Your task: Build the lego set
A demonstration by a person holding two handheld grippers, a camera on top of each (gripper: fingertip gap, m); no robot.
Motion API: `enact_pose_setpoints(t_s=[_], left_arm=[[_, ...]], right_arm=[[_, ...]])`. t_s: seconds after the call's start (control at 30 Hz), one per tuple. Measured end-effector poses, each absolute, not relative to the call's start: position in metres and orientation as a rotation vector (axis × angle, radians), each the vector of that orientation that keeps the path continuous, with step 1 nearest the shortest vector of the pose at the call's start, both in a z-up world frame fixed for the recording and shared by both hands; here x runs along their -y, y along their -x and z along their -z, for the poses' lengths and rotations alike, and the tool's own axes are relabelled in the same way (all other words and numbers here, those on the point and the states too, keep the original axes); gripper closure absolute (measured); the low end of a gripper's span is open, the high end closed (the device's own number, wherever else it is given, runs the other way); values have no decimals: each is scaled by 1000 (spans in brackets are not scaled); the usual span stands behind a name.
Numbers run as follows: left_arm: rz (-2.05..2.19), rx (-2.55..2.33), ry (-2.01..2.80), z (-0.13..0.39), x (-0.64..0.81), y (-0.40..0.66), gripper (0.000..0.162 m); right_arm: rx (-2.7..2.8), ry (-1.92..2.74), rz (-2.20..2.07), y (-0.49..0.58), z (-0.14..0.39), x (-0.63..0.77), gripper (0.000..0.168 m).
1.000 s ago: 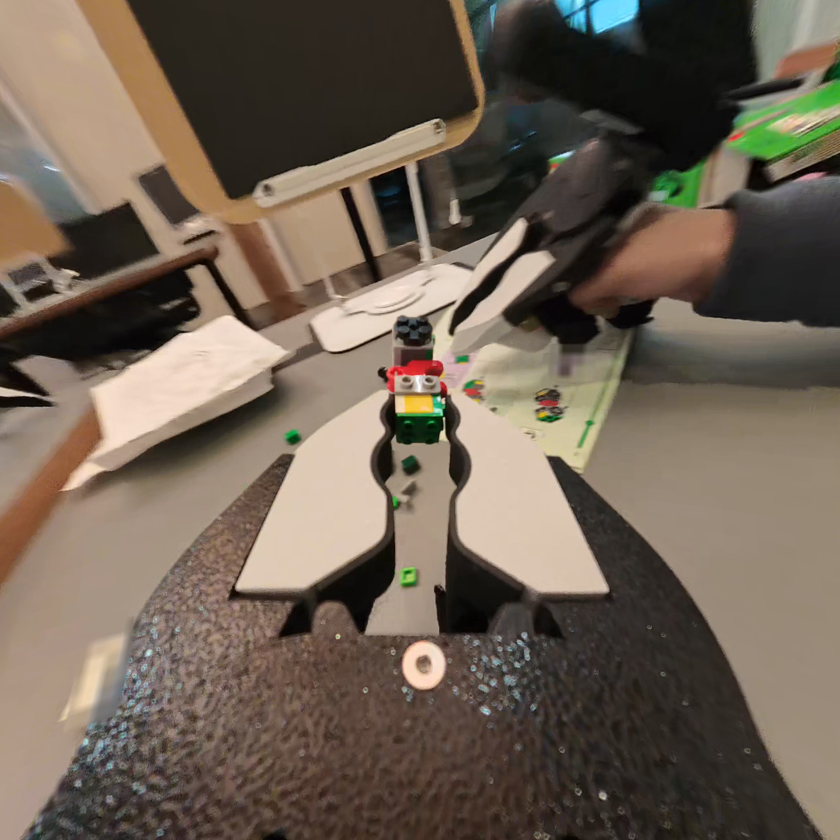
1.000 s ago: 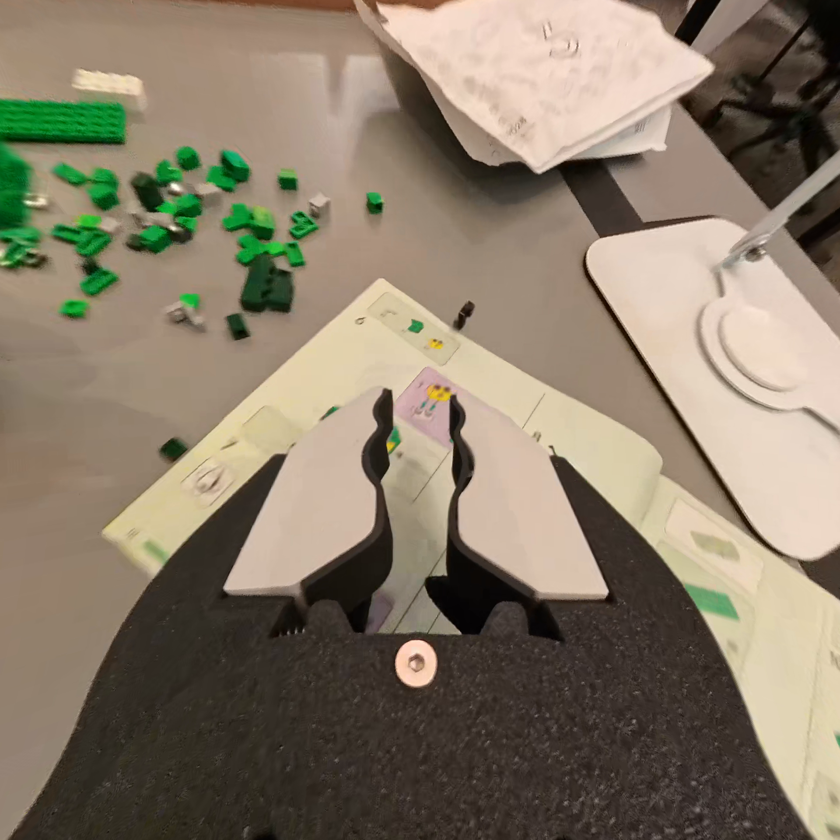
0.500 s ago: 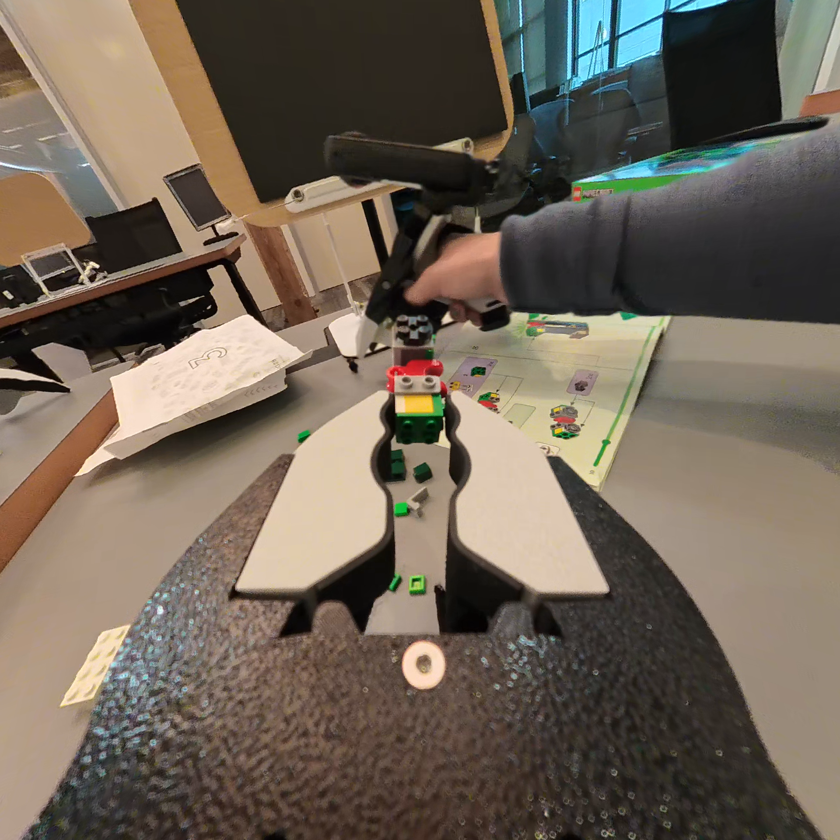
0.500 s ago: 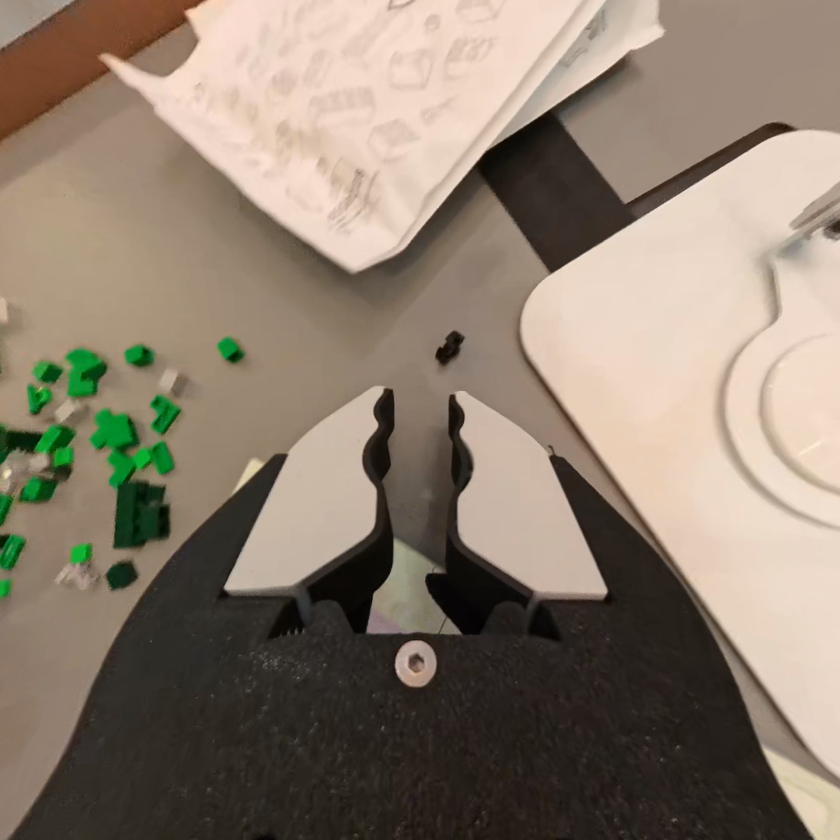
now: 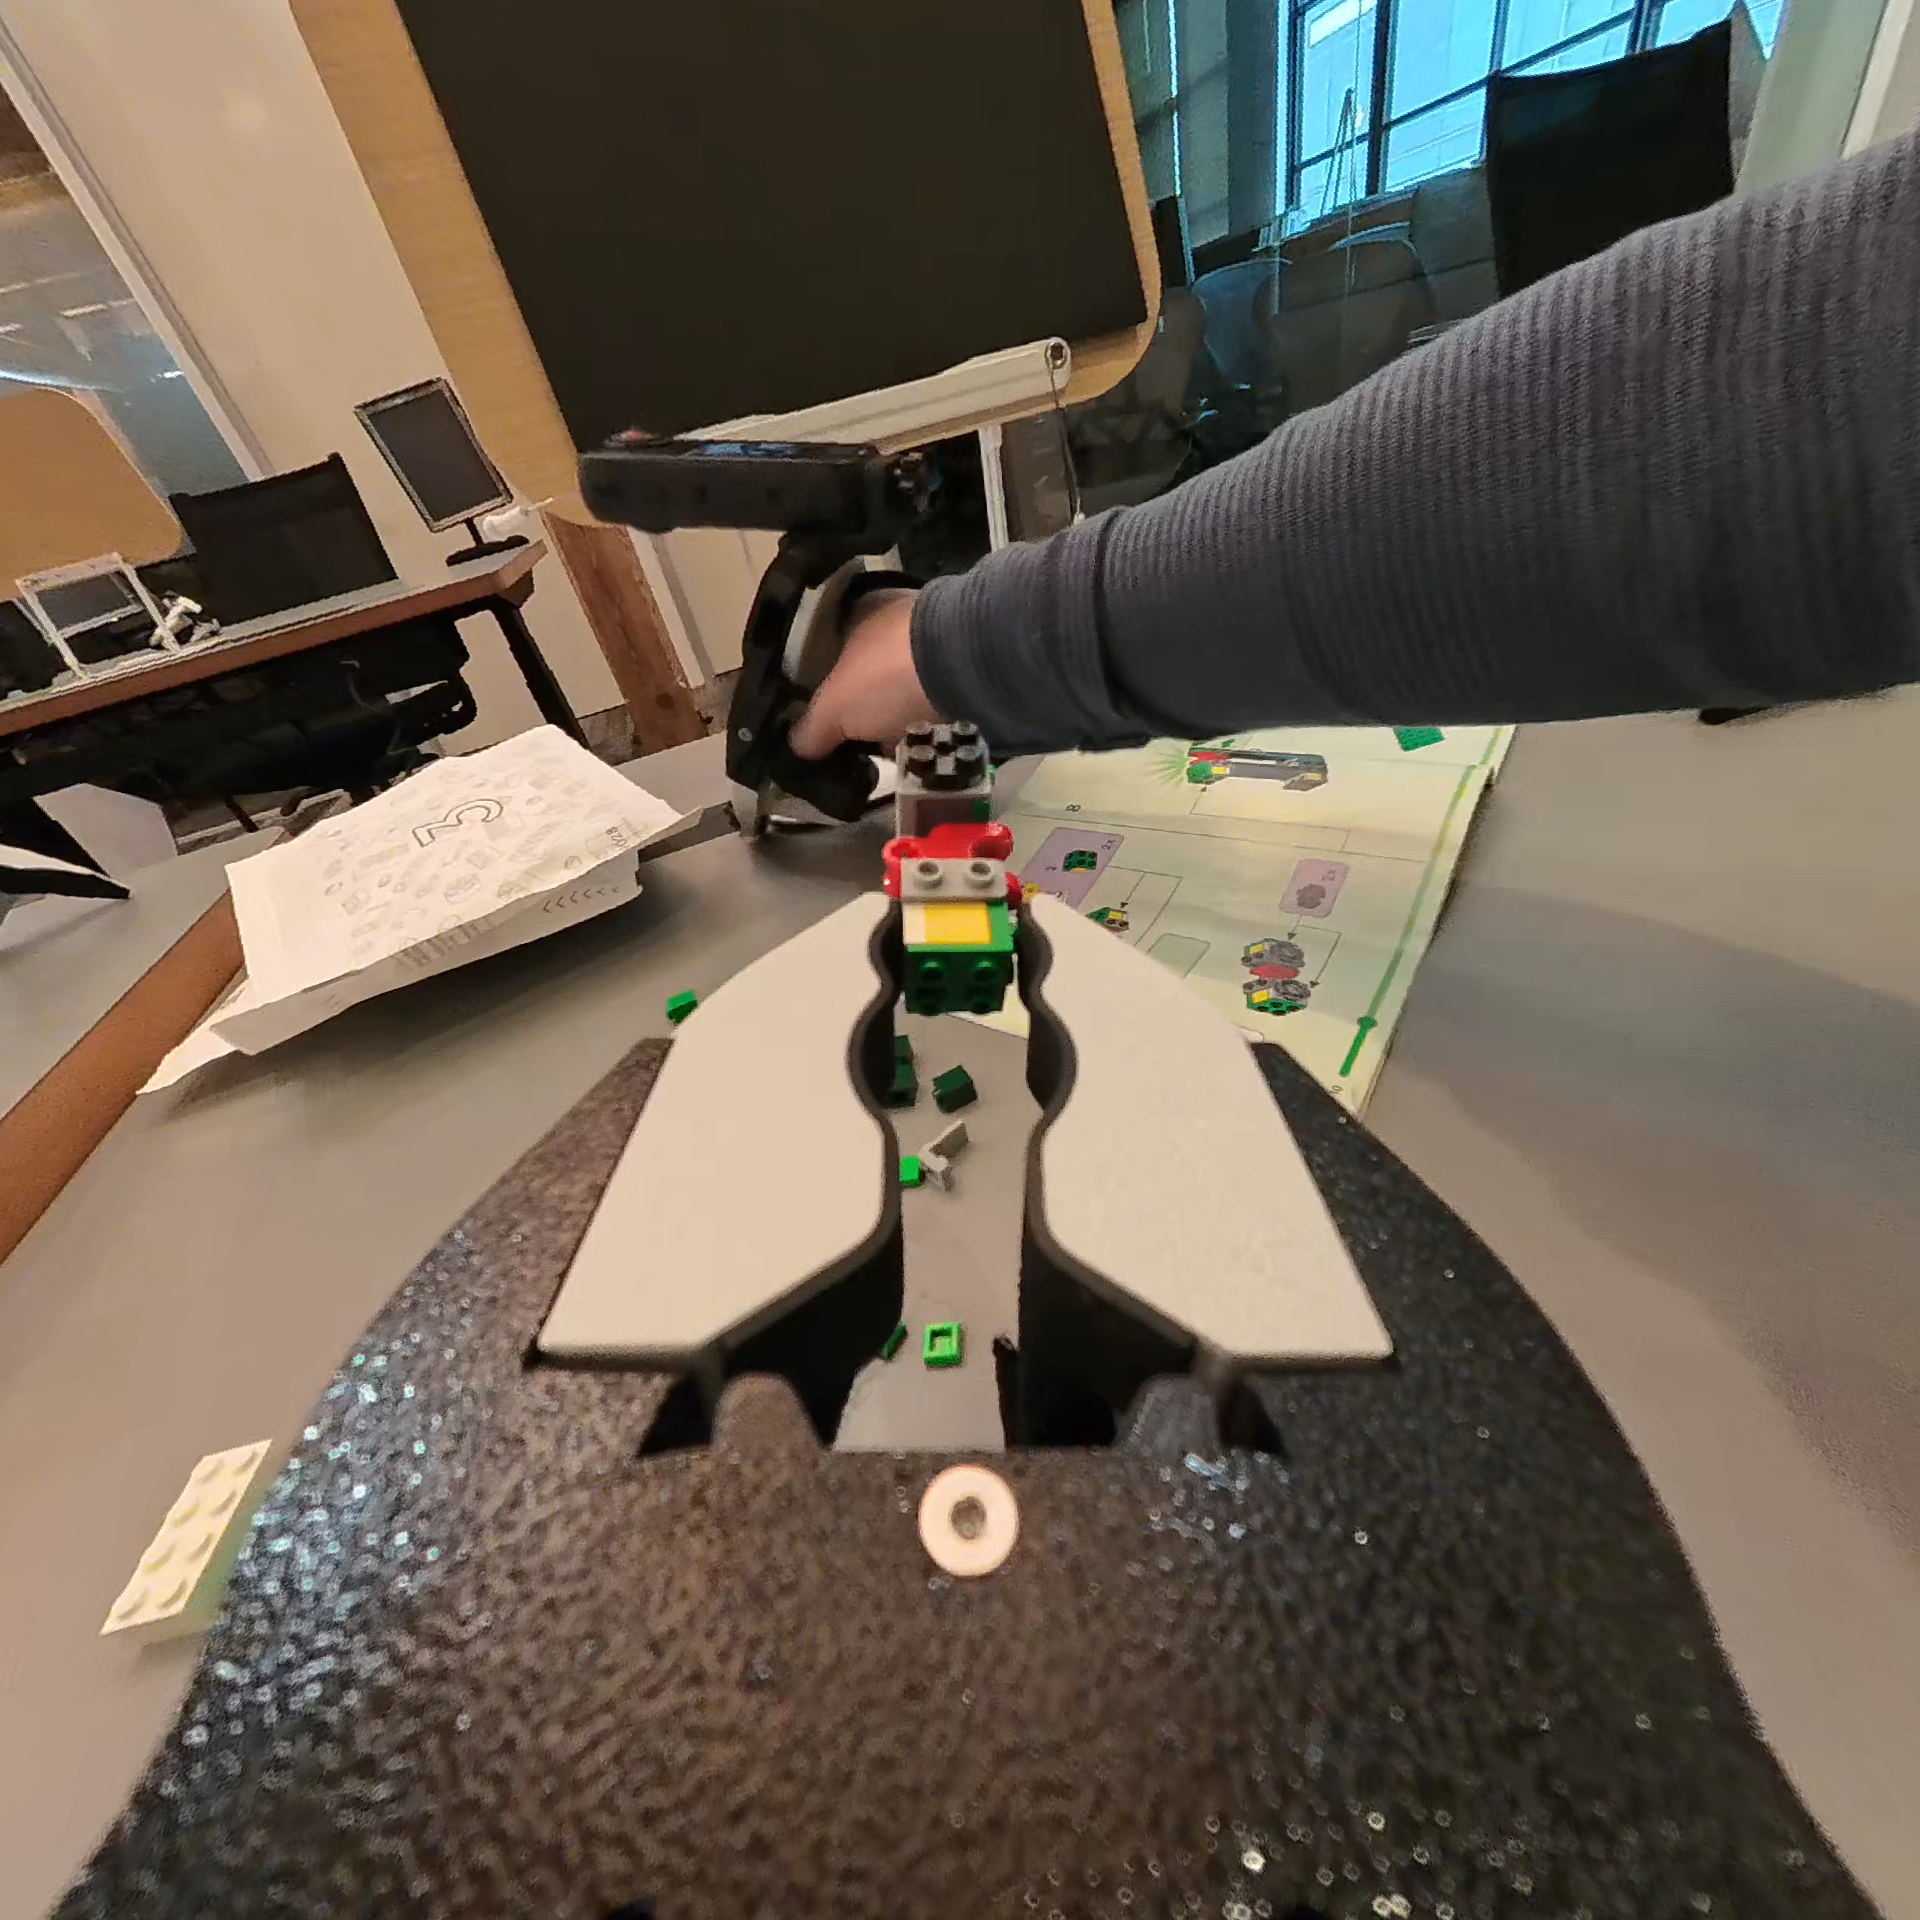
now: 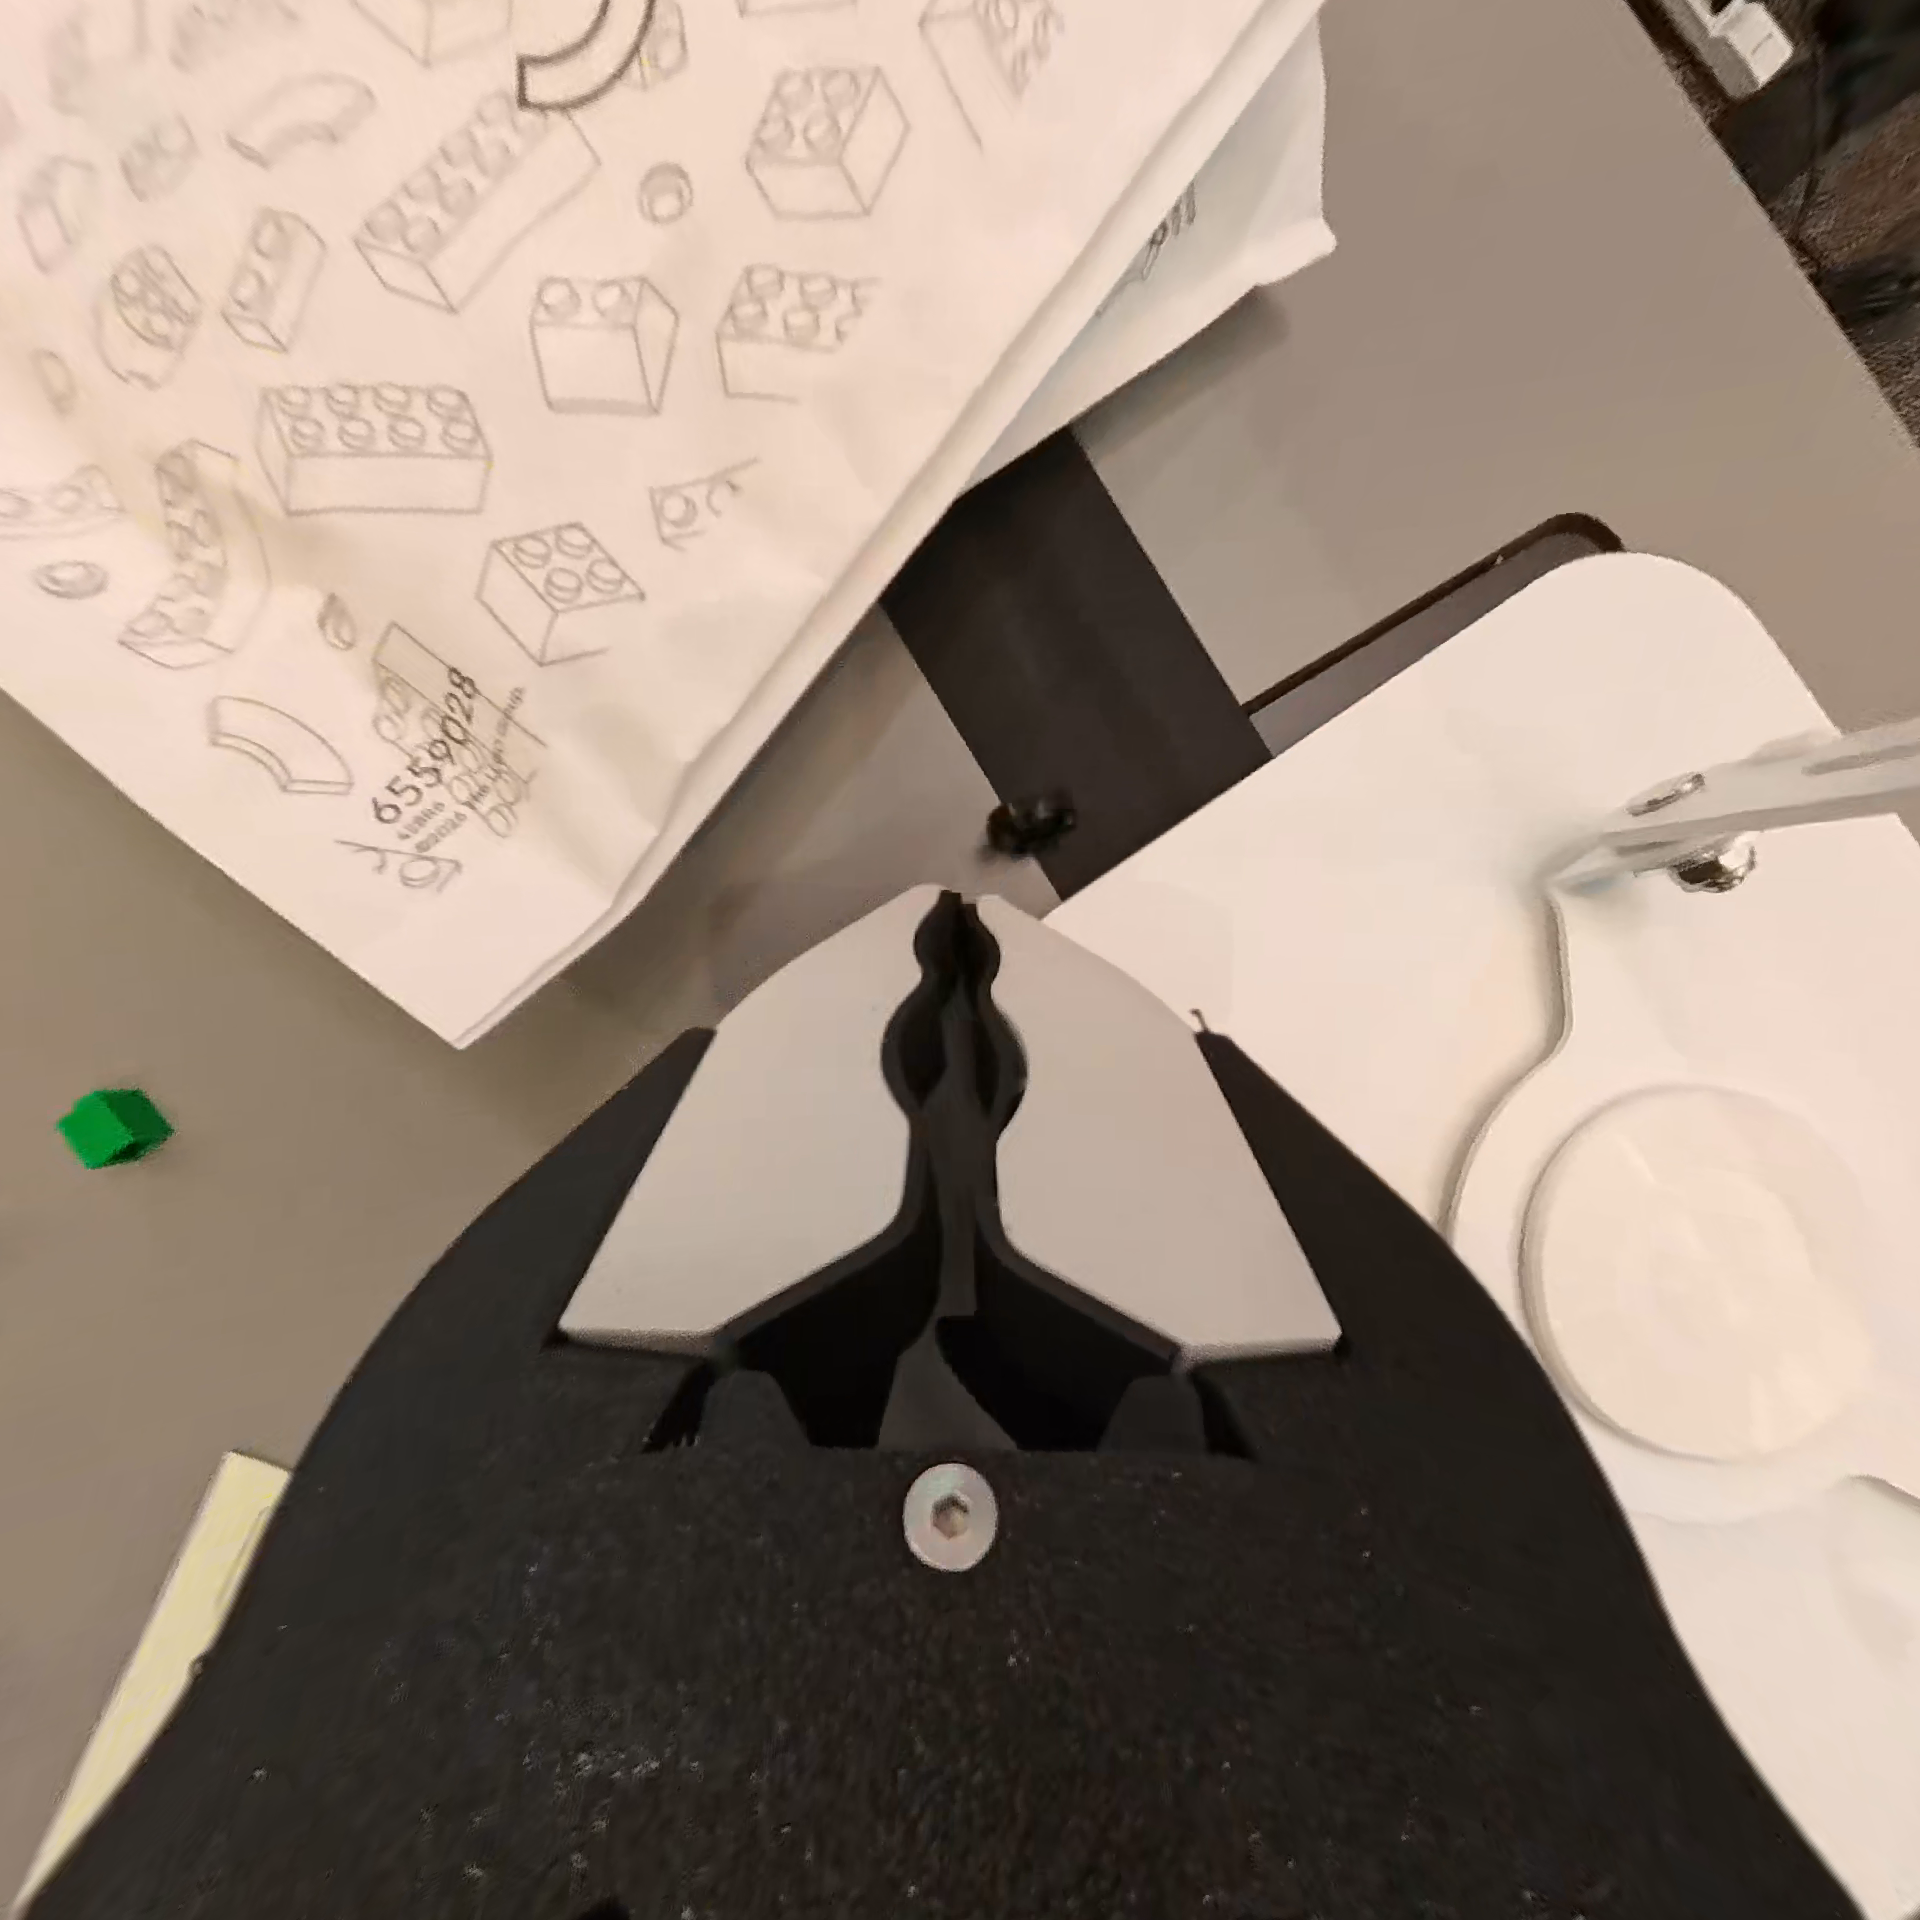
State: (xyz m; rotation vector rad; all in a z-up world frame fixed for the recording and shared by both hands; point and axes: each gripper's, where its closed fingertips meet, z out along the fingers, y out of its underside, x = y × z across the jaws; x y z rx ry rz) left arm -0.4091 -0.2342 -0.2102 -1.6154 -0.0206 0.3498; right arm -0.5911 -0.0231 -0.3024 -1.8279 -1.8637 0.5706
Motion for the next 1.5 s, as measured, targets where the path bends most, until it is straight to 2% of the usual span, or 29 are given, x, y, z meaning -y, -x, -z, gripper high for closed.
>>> enact_pose_setpoints(t_s=[0.27, 0.43, 0.53, 0.63, 0.87, 0.93, 1.07, 1.27, 1.5], left_arm=[[-332, 35, 1604, 209, 235, 410, 142], [-330, 28, 1605, 209, 234, 408, 142], [-332, 16, 1611, 209, 233, 407, 142], [-332, 12, 1607, 209, 233, 406, 142], [-324, 18, 1605, 209, 233, 407, 142], [-326, 13, 1608, 209, 233, 407, 142], [-327, 15, 1608, 209, 233, 407, 142], [-328, 7, 1596, 208, 233, 406, 142], [-340, -108, 1600, 209, 228, 387, 142]], right_arm=[[2031, 1688, -489, 567, 302, 27, 168], [1914, 1580, -516, 573, 280, 14, 168], [1930, 1452, -569, 590, 270, 15, 159], [2057, 1299, -399, 598, 279, 9, 151], [2200, 1350, -331, 609, 300, -1, 146], [2214, 1391, -344, 611, 300, -1, 161], [2231, 1295, -406, 603, 284, 13, 163], [2311, 1198, -718, 489, 236, 80, 164], [2552, 1434, -598, 273, 268, 110, 164]])
